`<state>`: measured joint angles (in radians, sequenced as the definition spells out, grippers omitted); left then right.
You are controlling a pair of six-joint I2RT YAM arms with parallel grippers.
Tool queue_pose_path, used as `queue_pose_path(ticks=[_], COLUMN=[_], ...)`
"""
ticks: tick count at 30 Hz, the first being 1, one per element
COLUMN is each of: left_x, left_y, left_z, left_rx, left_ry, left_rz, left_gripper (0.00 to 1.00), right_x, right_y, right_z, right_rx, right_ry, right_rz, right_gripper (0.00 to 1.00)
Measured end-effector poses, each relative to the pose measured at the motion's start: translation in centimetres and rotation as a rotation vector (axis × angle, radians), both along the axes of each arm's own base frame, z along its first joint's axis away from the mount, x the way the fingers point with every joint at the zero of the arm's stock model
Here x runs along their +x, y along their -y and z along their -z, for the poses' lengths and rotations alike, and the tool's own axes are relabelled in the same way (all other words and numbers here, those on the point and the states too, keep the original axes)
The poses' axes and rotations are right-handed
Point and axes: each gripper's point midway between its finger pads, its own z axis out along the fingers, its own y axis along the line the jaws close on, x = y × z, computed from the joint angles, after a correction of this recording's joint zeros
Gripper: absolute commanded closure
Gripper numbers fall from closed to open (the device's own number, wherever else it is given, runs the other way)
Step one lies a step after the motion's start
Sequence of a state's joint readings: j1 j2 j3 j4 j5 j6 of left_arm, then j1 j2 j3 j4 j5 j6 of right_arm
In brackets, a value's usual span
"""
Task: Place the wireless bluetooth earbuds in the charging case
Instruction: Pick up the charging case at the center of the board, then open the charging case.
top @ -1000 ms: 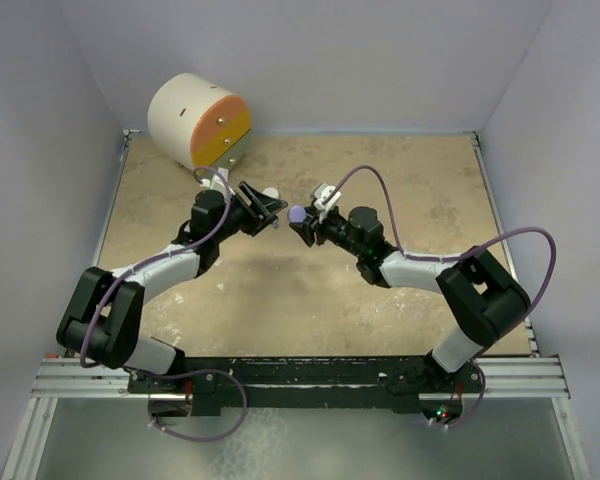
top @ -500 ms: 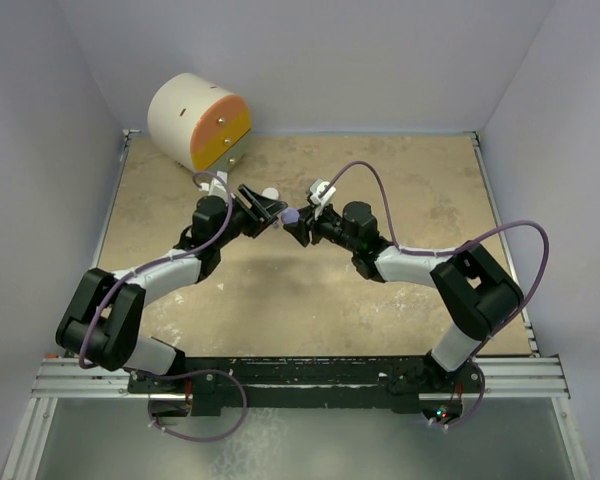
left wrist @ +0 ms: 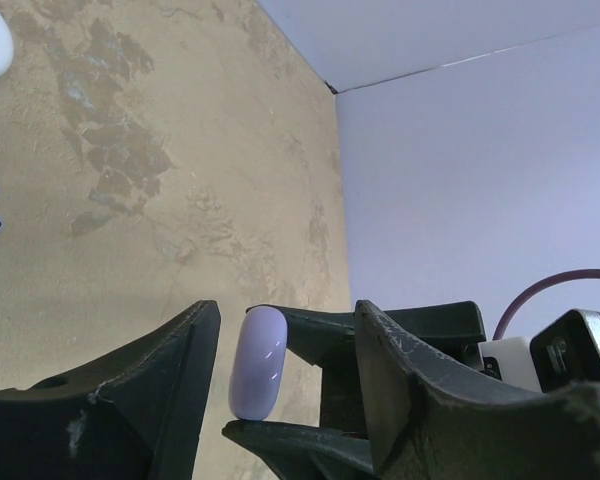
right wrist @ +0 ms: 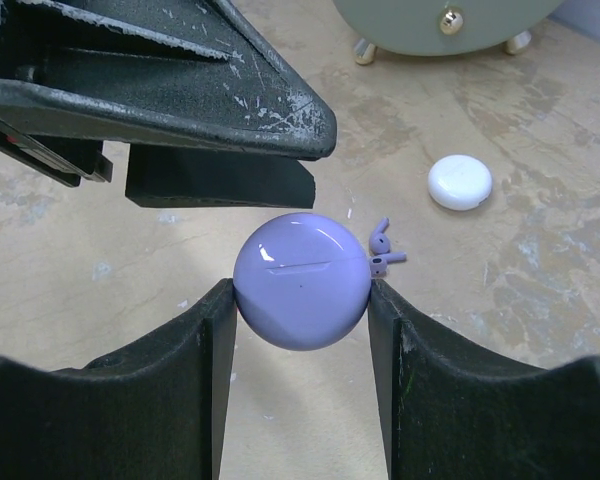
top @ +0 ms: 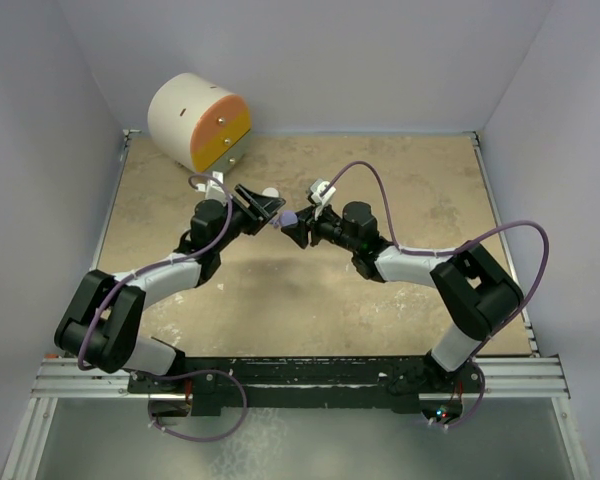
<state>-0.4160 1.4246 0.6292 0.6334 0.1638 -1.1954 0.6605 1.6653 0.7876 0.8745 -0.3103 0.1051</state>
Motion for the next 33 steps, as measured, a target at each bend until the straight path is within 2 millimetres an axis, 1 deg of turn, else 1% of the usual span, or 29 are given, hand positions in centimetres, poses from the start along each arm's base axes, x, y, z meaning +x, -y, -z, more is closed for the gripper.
queue_pose_path(ticks=[9,12,17,23,26,33], left_x=[-0.3,-0.5,-0.6,-0.7,-0.6,-0.4], left_y=[0.6,0.6,0.8,0.5,0.3,0.4], left_z=[-0.6,-0.4,-0.4,0.4,0.4,0.8], left_rx=[-0.021,-0.027,-0.028,-0.018,-0.017,-0.014], left_ry=[0.025,0.022,0.023,0.007,0.008,0.001], left_rz=[0.012,0.013,0.016,-0.001,-0.011,-0.013], left_gripper=[0.48,0.49,0.49,0.48,0.48,0.52], right_x=[-0.4,-0.4,-0.4,-0.4,-0.4,-0.4], right_y=[-0.3,-0.4,-0.4,-0.4,-0.4,-0.4], right_z=[0.3,0.7,0.6,0.5,0.5,0.5], right_rx=[0.011,0.009,0.013,0.017,0.017,0.017], right_ry=[-0.024,-0.033,-0.034,-0.037,-0.037,-0.037], right_rz=[-0.02,-0.021,-0.022,-0.021,-0.021,-0.021], right_gripper=[1.0,1.0,1.0,1.0,1.0,1.0])
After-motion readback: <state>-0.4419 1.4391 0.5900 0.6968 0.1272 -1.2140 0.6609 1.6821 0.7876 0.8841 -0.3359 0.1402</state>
